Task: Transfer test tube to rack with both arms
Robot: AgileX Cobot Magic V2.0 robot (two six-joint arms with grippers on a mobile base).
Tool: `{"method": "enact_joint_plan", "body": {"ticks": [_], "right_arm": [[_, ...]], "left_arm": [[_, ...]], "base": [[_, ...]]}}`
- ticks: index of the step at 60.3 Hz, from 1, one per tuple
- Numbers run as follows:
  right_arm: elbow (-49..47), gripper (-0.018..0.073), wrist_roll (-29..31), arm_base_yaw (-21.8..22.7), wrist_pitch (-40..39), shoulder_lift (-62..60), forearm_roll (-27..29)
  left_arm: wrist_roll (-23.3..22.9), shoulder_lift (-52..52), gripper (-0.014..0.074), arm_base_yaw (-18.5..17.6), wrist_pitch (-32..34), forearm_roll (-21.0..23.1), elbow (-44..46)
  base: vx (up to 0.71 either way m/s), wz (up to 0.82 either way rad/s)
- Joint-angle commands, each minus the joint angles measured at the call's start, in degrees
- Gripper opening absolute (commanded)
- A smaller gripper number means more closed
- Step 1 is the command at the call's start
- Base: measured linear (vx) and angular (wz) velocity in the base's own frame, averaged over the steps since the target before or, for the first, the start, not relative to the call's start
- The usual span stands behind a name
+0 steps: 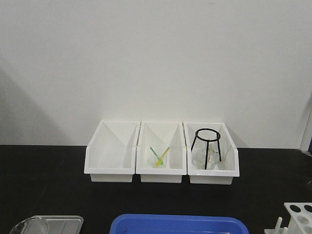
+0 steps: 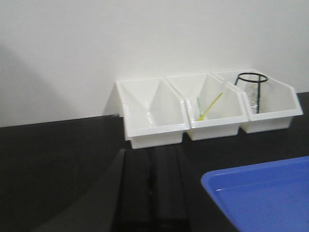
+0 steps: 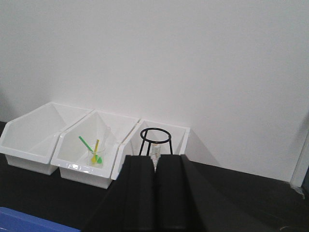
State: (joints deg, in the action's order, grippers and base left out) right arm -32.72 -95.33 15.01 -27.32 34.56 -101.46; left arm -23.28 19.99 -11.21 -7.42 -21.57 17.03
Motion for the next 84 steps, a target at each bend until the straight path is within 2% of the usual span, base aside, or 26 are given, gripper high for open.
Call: {"method": "enact_joint_plan", "body": {"ticks": [1,8,15,20,24,51,53,56,63,67,72,78,84], "right_arm": [[-2.04,-0.001,0.0,0.22,1.2,0.04,0.4],[-2.04,-0.001,0.0,0.22,1.2,0.04,0.4],[-2.04,-0.001,0.0,0.22,1.2,0.04,0.4],[-2.04,-0.001,0.02,0.22,1.2,0.09,0.34],[-2.04,-0.001,0.02,0.22,1.2,0.09,0.59],[-2.04,-0.001,0.02,0.22,1.2,0.09,0.59],[-2.04,-0.001,0.02,0.22,1.2,0.09,0.59],[-2.04,-0.001,0.02,0.22,1.2,0.09,0.59],[-2.04,-0.001,0.02,0.22,1.2,0.09,0.59],[-2.04,-0.001,0.02,0.22,1.2,0.09,0.59],[-2.04,-0.001,0.02,0.22,1.2,0.09,0.59],[-2.04,-0.001,0.02,0.22,1.2,0.09,0.59],[-2.04,-0.001,0.02,0.22,1.2,0.09,0.52]], "left_arm": [[-2.81,-6.21,-0.0006,3.47,4.16,-0.02,-3.44],[-5.97,-14.53,-0.0006,7.19,3.94,-0.02,-10.14],[-5.97,-20.93,-0.0006,9.05,4.01,0.44,-15.68],[-5.92,-21.57,-0.0006,9.17,5.85,0.82,-18.94],[-5.92,-21.62,-0.0006,9.11,3.04,1.4,-18.69],[-5.4,-21.48,-0.0006,9.11,5.3,1.5,-18.69],[-3.85,-21.48,-0.0006,9.11,5.47,3.11,-18.69],[0.87,-21.48,-0.0006,9.11,5.49,7.58,-18.69],[17.31,-21.48,-0.0006,9.11,5.34,20.69,-18.74],[23.28,-21.48,-0.0006,9.11,5.34,23.79,-18.74],[23.64,-21.48,-0.0006,9.11,5.44,22.8,-18.74],[21.47,-21.48,-0.0006,9.11,5.37,20.07,-18.74],[21.46,-21.48,-0.0006,9.11,5.2,20.29,-18.74]], "base": [[0.0,0.0],[0.0,0.0],[0.0,0.0],[0.0,0.0],[0.0,0.0],[0.0,0.0],[0.0,0.0],[0.0,0.0],[0.0,0.0],[0.0,0.0],[0.0,0.0],[0.0,0.0],[0.0,0.0]]}}
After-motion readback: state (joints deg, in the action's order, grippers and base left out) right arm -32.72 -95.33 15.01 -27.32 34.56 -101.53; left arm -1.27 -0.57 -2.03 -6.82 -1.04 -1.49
